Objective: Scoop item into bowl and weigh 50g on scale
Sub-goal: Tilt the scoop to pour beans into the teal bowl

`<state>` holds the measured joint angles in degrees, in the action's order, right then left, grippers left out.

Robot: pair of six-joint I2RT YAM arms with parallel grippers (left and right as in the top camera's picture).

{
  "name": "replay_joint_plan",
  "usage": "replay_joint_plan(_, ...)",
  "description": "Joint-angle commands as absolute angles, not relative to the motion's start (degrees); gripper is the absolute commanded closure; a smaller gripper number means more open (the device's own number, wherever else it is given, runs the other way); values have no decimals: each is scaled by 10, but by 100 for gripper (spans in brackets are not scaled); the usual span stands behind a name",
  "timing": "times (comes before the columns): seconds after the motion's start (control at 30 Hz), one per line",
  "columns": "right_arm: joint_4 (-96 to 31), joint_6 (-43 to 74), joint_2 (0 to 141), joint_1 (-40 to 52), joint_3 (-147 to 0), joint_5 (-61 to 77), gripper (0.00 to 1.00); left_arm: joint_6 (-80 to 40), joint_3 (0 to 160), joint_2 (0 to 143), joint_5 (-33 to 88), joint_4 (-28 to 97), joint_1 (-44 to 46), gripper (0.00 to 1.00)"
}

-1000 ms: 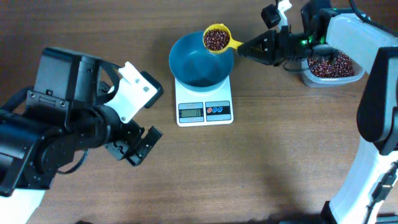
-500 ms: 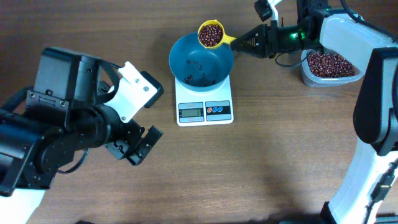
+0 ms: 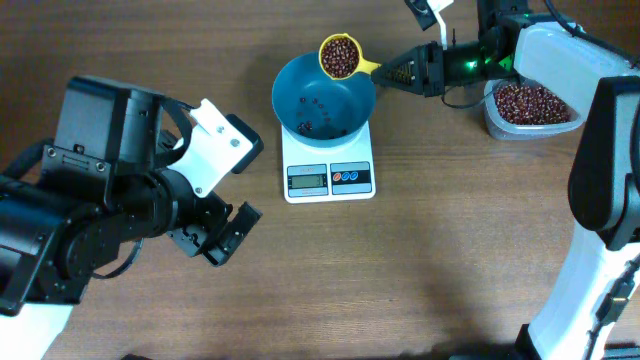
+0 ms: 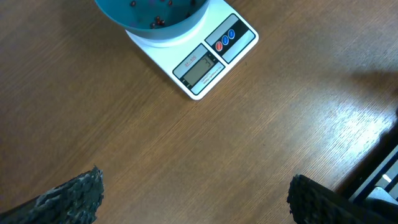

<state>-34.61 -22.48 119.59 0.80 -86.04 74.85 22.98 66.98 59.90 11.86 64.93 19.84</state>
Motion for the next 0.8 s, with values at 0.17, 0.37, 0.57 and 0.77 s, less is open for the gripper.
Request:
replay_joint_plan(0.17, -334, -237, 1196, 12, -868, 712, 96, 235, 673, 599, 127, 649, 196, 1)
replay_joint_plan(0.37, -345, -236, 1183, 12, -868, 744, 96, 235, 673, 599, 127, 648, 196, 1)
replay_joint_plan(0.57, -352, -236, 1143, 49, -869, 618, 96, 235, 673, 599, 127, 648, 196, 1)
replay_joint_plan(0.77, -369, -236, 1136, 57, -869, 582, 96, 235, 673, 599, 127, 648, 196, 1)
